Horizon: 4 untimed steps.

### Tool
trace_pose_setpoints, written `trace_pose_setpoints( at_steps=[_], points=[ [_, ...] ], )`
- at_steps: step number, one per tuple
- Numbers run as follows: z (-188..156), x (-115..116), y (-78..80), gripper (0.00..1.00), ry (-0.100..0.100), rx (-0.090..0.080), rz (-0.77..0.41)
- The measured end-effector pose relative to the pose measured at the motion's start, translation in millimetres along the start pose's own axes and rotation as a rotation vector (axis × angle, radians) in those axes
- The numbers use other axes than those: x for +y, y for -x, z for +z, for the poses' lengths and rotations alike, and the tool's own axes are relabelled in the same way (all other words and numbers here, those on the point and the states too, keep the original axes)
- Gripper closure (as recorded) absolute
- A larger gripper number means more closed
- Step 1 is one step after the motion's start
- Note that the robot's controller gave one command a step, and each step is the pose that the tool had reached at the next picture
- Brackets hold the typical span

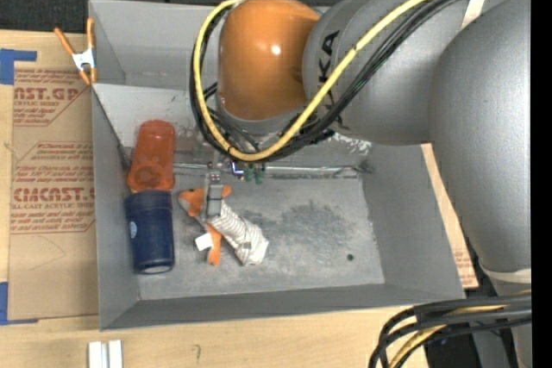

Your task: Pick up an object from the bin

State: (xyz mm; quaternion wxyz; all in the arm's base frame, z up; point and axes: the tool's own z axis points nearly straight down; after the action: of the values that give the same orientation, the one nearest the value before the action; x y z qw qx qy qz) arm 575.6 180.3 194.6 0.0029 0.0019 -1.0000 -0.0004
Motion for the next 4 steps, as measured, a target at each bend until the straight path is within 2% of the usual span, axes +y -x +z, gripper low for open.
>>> trace_pose_setpoints(
  at_steps=[1, 2, 3, 4],
  points=[
    [-5.3, -1.1, 1.6, 0.00, 0.001, -0.008, 0.002],
    [70.6, -3.8, 10.7, 0.00, 0.003, -0.012, 0.065],
    [113.9, -5.6, 10.1, 0.00, 0.000, -0.003, 0.083],
    [99.5, -7.9, 15.1, 0.00, 0.002, -0.007, 0.297]
  ],
)
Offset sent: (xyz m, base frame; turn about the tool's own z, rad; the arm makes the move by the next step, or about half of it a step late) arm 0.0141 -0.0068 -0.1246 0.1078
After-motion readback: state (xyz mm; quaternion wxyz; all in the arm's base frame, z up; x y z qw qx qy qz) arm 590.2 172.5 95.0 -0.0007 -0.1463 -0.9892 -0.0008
